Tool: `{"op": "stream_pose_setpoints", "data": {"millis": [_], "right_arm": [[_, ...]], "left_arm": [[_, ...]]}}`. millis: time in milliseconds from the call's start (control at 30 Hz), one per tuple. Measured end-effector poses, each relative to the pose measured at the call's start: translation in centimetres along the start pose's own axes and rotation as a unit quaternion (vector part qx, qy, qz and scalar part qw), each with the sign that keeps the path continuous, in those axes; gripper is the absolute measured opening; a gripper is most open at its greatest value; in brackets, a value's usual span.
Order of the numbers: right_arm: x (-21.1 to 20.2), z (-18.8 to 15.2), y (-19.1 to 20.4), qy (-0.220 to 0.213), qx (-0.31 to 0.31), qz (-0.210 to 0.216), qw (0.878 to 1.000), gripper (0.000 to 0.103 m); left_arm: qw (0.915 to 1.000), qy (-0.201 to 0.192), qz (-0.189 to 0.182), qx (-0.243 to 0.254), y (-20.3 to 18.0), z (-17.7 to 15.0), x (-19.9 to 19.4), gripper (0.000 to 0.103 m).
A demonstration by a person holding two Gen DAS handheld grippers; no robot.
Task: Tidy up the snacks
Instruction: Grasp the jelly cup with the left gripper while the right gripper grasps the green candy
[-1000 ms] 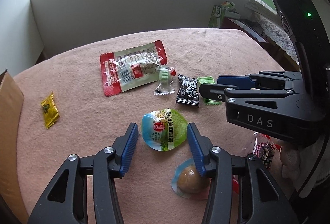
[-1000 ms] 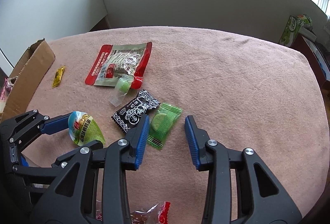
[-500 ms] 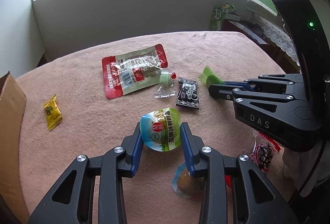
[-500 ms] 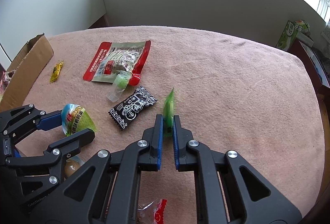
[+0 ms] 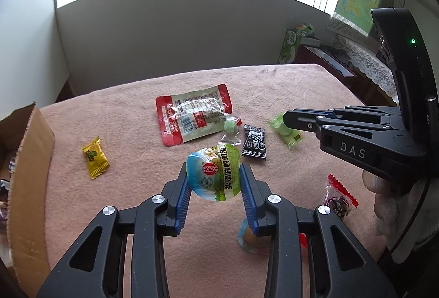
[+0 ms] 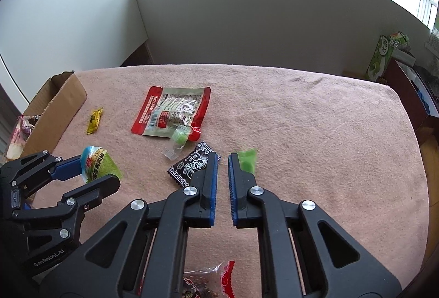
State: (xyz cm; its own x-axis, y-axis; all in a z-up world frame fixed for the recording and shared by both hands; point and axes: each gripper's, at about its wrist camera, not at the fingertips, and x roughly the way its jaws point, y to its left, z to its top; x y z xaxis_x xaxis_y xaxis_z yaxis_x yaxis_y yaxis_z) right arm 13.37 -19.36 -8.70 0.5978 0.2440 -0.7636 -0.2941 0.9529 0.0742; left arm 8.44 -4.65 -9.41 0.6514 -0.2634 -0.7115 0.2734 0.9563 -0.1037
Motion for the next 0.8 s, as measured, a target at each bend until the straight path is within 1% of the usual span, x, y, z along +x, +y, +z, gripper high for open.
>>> {"op": "stream_pose_setpoints", "data": {"millis": [267, 367, 433, 500, 633, 700, 733, 767, 800], "right_arm": [[-1.6, 0.7, 2.6, -0.023, -0.013, 0.028, 0.999, 0.007], [-2.1, 0.9, 3.4, -0.028, -0.02, 0.033, 0.999, 0.007], [-2.2, 1.1, 2.9, -0.03, -0.013, 0.033, 0.999, 0.007], [-1.9, 1.3, 1.9, -0.028, -0.002, 0.02, 0.999, 0.007], [-0.1, 1.0, -0.7, 0.003, 0.029, 0.017, 0.999, 0.008], [0.7, 0.8, -1.9, 0.017, 0.047, 0.017, 0.999, 0.015], [1.0, 0.7, -2.4, 0.021, 0.054, 0.02, 0.998, 0.022], [1.2, 0.7, -2.8, 0.025, 0.06, 0.02, 0.998, 0.032], [1.5, 0.6, -3.1, 0.03, 0.062, 0.019, 0.997, 0.039]], "left_arm": [[0.9995, -0.028, 0.009, -0.015, 1.7, 0.3, -2.1, 0.033], [0.9991, -0.035, 0.015, -0.016, 2.2, 0.2, -2.8, 0.033], [0.9991, -0.036, 0.015, -0.018, 2.5, 0.0, -2.9, 0.033], [0.9991, -0.035, 0.016, -0.019, 2.7, -0.2, -2.9, 0.033], [0.9992, -0.031, 0.014, -0.02, 3.1, -0.3, -2.8, 0.033], [0.9992, -0.03, 0.013, -0.023, 3.1, -0.2, -2.7, 0.033], [0.9992, -0.029, 0.013, -0.024, 3.1, -0.2, -2.7, 0.033], [0.9992, -0.028, 0.012, -0.025, 3.0, -0.2, -2.7, 0.033], [0.9992, -0.028, 0.011, -0.026, 3.0, -0.1, -2.6, 0.033]]}}
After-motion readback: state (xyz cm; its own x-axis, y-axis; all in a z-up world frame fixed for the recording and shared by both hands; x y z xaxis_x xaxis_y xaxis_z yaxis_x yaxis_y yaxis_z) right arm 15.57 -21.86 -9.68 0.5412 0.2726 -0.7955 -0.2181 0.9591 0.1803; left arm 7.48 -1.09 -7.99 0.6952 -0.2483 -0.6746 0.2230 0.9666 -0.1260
